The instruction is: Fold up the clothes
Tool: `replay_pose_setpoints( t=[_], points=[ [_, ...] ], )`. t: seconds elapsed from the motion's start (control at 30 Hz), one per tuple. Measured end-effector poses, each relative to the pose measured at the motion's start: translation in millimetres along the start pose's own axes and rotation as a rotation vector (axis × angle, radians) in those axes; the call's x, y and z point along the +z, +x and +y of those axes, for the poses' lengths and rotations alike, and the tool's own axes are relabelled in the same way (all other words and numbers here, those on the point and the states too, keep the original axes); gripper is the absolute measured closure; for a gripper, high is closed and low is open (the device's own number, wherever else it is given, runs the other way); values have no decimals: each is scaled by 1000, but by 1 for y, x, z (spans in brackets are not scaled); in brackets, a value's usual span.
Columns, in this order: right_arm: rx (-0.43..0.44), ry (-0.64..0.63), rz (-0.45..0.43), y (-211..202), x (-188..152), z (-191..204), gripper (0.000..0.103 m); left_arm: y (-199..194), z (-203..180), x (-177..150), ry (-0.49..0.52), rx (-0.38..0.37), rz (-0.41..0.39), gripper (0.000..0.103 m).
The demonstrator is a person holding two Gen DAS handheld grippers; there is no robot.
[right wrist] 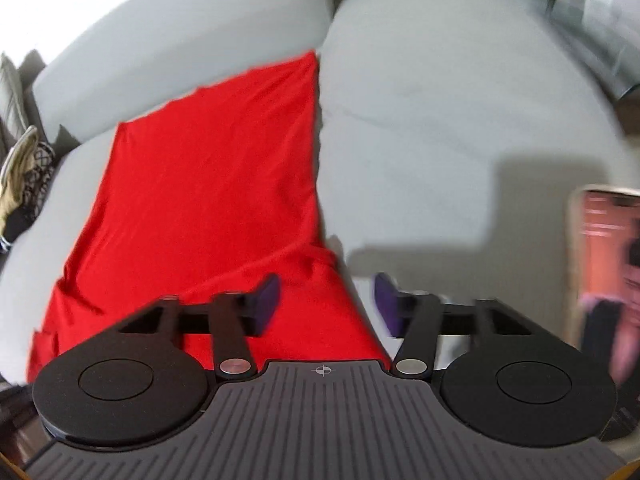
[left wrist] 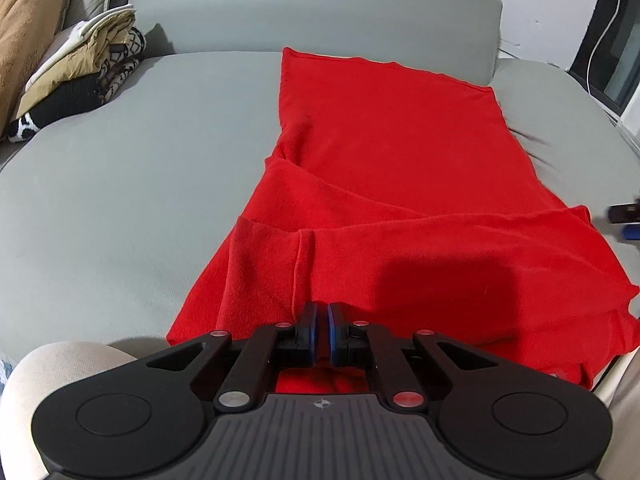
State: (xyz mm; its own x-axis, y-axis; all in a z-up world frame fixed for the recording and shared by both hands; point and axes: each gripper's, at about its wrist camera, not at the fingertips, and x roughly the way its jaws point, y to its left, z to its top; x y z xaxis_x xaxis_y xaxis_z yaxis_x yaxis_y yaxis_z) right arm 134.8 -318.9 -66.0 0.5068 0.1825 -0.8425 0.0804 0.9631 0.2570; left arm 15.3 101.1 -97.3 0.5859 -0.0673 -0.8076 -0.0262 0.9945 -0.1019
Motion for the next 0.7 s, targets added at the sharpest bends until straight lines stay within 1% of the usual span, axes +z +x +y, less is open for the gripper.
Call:
replay_pose_setpoints(
  t=[0.07,0.1,0.13,0.2,0.23,0.27,0.3,0.33,0.37,0.4,0.43,0.47,0.5,0.53,0.57,0.63,0.7],
  points=[
    [48,43,70,24,12,-10,50,0,1,1,-7,-5,1,97],
    [75,67,89,33,15,-16,54,0,1,0,-8,-6,1,97],
    [106,90,101,40,18,-21,56,0,0,0,-8,-7,2,97],
    [174,112,71,45,18,-24,59,1,-1,0,-7,-9,3,97],
    [190,102,33,45,20,-23,65,1,0,0,-10,-9,4,97],
    [187,83,-10,41,21,-21,89,1,0,1,-13,-10,6,97],
    [181,63,-54,35,22,-18,96,2,0,1,-15,-11,7,97],
    [175,44,-98,29,22,-14,96,2,0,1,-16,-11,7,97],
    [168,31,-137,24,23,-12,96,2,0,1,-15,-10,6,97],
    [160,32,-153,19,24,-12,96,2,-1,1,-16,-10,6,97],
    [152,39,-146,17,24,-13,94,2,-1,0,-16,-9,5,97],
    [146,46,-129,15,23,-14,87,2,-1,0,-16,-9,5,97],
    [143,54,-85,16,23,-14,65,2,-1,0,-16,-9,4,97],
    [140,63,-30,21,25,-14,49,2,-1,0,-16,-9,4,97],
    [140,69,3,25,26,-15,37,2,0,0,-16,-9,3,97],
    [153,57,18,29,23,-15,41,2,-1,0,-15,-6,4,97],
    [145,38,12,36,21,-11,50,2,-2,1,-7,1,6,97]
  ],
)
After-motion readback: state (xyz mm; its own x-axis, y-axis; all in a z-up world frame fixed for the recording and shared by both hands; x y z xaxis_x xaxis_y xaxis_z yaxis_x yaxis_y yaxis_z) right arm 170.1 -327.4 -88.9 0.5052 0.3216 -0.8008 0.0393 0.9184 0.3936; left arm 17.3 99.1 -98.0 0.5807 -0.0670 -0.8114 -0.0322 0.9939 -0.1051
